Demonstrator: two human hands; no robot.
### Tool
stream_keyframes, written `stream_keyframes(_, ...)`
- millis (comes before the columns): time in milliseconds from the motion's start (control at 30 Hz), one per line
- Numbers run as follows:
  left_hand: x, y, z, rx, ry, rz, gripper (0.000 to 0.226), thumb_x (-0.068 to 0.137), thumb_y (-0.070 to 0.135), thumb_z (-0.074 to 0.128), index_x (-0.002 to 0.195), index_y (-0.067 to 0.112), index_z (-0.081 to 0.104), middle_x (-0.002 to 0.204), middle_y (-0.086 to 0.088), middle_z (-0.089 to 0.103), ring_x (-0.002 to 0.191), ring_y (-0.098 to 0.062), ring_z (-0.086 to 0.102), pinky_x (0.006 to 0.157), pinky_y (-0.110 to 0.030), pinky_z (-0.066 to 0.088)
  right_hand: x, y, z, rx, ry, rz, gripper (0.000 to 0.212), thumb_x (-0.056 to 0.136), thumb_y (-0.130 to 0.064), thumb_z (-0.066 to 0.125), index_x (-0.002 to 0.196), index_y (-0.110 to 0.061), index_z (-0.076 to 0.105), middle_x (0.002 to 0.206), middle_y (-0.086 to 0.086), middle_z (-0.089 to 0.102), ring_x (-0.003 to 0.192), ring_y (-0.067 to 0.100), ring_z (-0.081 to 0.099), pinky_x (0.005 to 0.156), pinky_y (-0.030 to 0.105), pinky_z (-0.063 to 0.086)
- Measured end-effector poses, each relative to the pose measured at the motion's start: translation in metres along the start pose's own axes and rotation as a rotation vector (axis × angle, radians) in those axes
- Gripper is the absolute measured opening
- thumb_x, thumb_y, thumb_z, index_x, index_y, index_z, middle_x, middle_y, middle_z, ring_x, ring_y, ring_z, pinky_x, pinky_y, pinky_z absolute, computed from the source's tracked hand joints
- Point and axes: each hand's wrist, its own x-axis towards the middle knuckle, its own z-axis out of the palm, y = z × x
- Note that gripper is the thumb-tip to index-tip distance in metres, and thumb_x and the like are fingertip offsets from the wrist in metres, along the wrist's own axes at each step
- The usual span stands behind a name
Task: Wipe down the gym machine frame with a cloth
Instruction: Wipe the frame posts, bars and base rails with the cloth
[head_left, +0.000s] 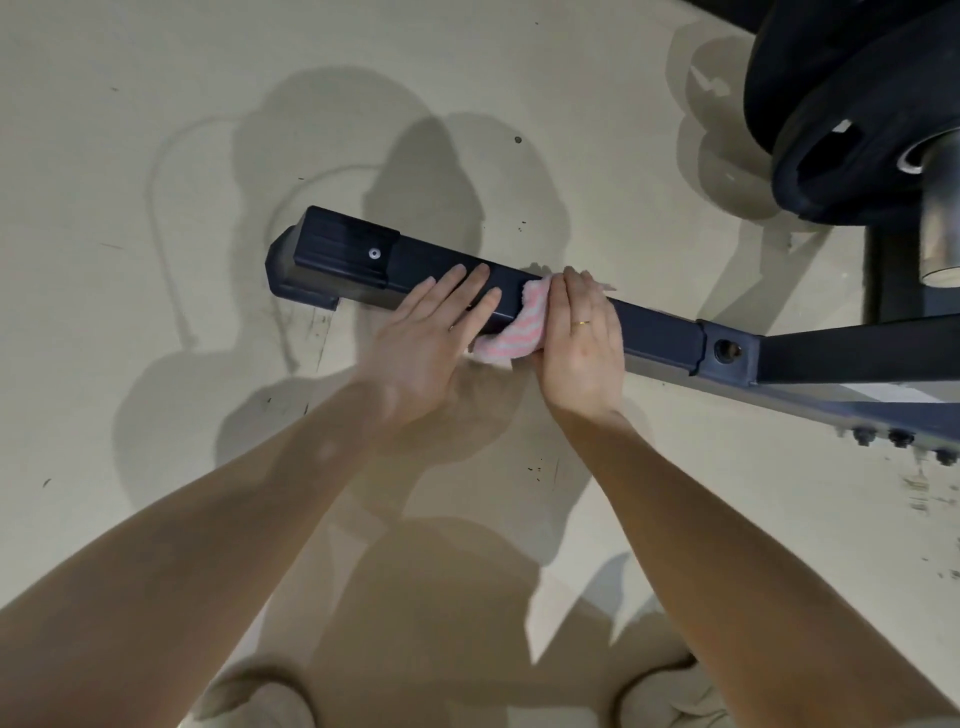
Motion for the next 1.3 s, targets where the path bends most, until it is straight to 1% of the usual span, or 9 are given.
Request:
stream_keyframes(300, -0.001, 0.002, 0.01, 0.01, 0.119, 0.027, 0.08, 0.071, -0.013, 0.057, 0.144, 0.008, 0.033, 0.152, -0.014, 0.03, 0.14, -0.031, 0.025, 0.114, -0.027, -0.006, -0.03, 0.06, -0.035, 0.18, -0.31, 0.341, 0.07, 0.083, 0.0, 0.053, 0.147, 0.006, 0.023, 0.155, 0.023, 0.021, 0.145, 0.036, 0.018, 0.118, 0.041, 0.009)
stream_keyframes(467, -0.003, 0.005, 0.004, 0.05, 0.047, -0.001, 0.079, 0.085, -0.006, 0.047, 0.151, 0.016, 0.008, 0.159, -0.006, 0.004, 0.146, -0.022, 0.0, 0.11, -0.023, -0.021, -0.017, 0.061, -0.048, 0.443, -0.561, 0.367, 0.1, 0.084, -0.015, 0.068, 0.152, -0.008, -0.006, 0.16, 0.003, -0.014, 0.146, 0.017, -0.017, 0.117, 0.033, -0.012)
stream_keyframes(567, -0.001, 0.004, 0.006, 0.05, 0.047, -0.018, 0.081, 0.088, -0.003, 0.045, 0.15, 0.018, -0.002, 0.159, -0.003, -0.006, 0.146, -0.019, -0.009, 0.107, -0.022, -0.027, -0.022, 0.068, -0.044, 0.308, -0.51, 0.271, 0.093, 0.088, -0.03, 0.067, 0.152, -0.007, 0.004, 0.158, 0.0, -0.005, 0.148, 0.02, -0.007, 0.118, 0.033, -0.007)
stream_keyframes(667, -0.001, 0.006, 0.006, 0.056, -0.008, -0.03, 0.08, 0.091, 0.003, 0.043, 0.149, 0.02, -0.011, 0.158, 0.0, -0.014, 0.144, -0.017, -0.016, 0.108, -0.025, -0.025, -0.018, 0.049, -0.031, 0.15, -0.326, 0.189, 0.079, 0.086, -0.019, 0.067, 0.149, -0.001, 0.023, 0.157, 0.015, 0.019, 0.146, 0.03, 0.017, 0.117, 0.031, 0.0)
stream_keyframes(800, -0.001, 0.009, 0.006, -0.012, 0.077, -0.033, 0.068, 0.086, 0.002, 0.046, 0.149, 0.01, 0.021, 0.158, -0.008, 0.013, 0.146, -0.026, 0.008, 0.113, -0.028, -0.011, 0.013, -0.017, -0.008, 0.105, -0.112, -0.061, 0.061, 0.077, -0.005, 0.065, 0.134, 0.006, 0.047, 0.139, 0.023, 0.049, 0.13, 0.036, 0.046, 0.114, 0.036, 0.015)
stream_keyframes(933, -0.001, 0.01, 0.004, -0.012, 0.096, -0.013, 0.06, 0.081, 0.012, 0.032, 0.14, 0.002, 0.041, 0.149, -0.015, 0.036, 0.138, -0.033, 0.031, 0.113, -0.033, 0.004, 0.006, -0.008, -0.005, -0.046, -0.143, -0.055, 0.056, 0.083, -0.015, 0.04, 0.137, -0.003, 0.047, 0.142, 0.014, 0.049, 0.132, 0.028, 0.046, 0.112, 0.037, 0.02)
stream_keyframes(1100, -0.001, 0.02, 0.004, 0.045, 0.073, -0.081, 0.074, 0.08, -0.005, 0.053, 0.147, 0.005, 0.024, 0.156, -0.012, 0.016, 0.145, -0.03, 0.011, 0.114, -0.03, -0.01, -0.041, 0.084, -0.02, -0.185, -0.22, 0.19, 0.064, 0.083, 0.001, 0.059, 0.143, -0.001, 0.037, 0.149, 0.015, 0.039, 0.137, 0.028, 0.039, 0.114, 0.036, 0.009)
stream_keyframes(1233, 0.003, 0.039, 0.008, 0.111, 0.031, -0.163, 0.073, 0.089, 0.006, 0.043, 0.149, 0.003, 0.001, 0.158, -0.013, -0.006, 0.146, -0.026, -0.008, 0.115, -0.033, -0.012, -0.043, 0.094, -0.03, -0.21, -0.326, 0.222, 0.059, 0.086, -0.001, 0.026, 0.145, 0.002, 0.032, 0.152, 0.016, 0.034, 0.139, 0.029, 0.036, 0.117, 0.037, 0.012)
stream_keyframes(1300, 0.006, 0.047, 0.003, 0.107, -0.002, -0.18, 0.075, 0.09, 0.013, 0.044, 0.149, 0.003, -0.002, 0.158, -0.012, -0.01, 0.146, -0.024, -0.011, 0.115, -0.034, -0.011, -0.035, 0.093, -0.042, -0.163, -0.415, 0.22, 0.062, 0.09, 0.001, 0.026, 0.151, -0.002, 0.016, 0.159, 0.012, 0.016, 0.147, 0.024, 0.017, 0.118, 0.035, 0.002)
